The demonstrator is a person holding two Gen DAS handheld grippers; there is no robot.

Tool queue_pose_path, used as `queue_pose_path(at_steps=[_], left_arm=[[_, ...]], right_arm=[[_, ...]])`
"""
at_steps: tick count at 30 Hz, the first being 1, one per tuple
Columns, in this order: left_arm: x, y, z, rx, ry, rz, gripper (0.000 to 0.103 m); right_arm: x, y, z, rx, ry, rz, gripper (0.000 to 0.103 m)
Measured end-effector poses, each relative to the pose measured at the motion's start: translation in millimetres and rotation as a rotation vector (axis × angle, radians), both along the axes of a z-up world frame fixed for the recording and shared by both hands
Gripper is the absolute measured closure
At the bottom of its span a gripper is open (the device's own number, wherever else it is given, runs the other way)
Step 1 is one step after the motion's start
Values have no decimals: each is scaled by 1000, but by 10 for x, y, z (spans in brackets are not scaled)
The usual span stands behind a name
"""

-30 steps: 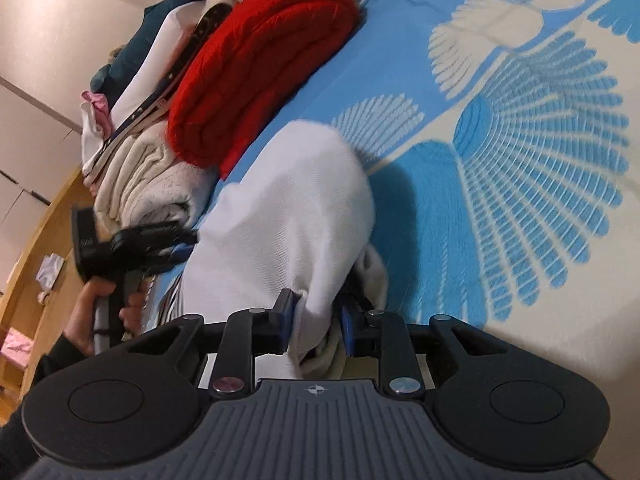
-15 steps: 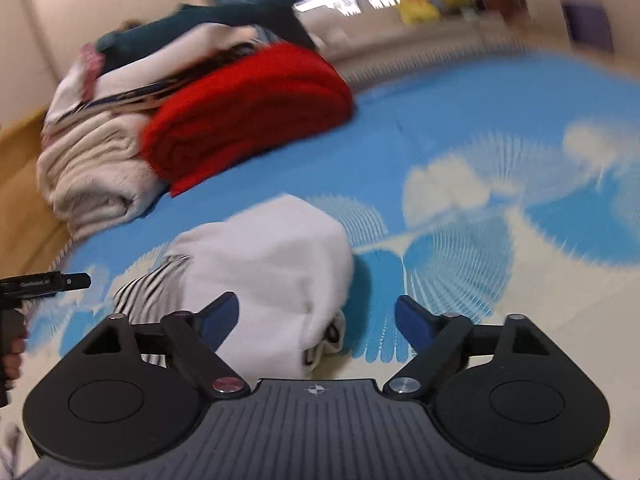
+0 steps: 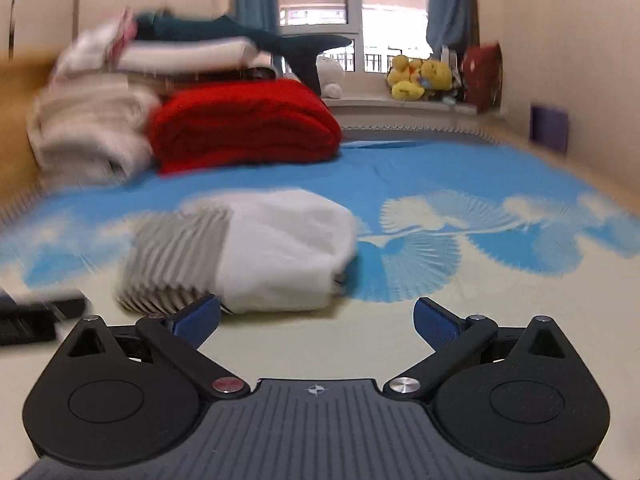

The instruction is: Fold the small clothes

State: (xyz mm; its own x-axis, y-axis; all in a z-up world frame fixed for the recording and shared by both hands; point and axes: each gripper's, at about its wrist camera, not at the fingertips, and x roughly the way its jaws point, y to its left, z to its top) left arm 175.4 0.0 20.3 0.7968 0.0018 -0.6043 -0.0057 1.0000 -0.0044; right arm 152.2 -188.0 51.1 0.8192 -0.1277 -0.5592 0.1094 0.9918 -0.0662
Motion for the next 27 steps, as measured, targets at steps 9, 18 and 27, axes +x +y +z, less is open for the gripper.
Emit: queue_pose_path(at_steps=[9, 18, 27], left_arm=[[368, -37, -103, 39, 10, 28, 0], [347, -125, -105, 71, 14, -21, 0], [356, -64, -154, 48, 49, 2, 0]], right_arm=[[315, 64, -169, -41, 55, 17, 1], [365, 127, -213, -7, 69, 17, 1], [383, 88, -277, 35, 108, -3, 1]])
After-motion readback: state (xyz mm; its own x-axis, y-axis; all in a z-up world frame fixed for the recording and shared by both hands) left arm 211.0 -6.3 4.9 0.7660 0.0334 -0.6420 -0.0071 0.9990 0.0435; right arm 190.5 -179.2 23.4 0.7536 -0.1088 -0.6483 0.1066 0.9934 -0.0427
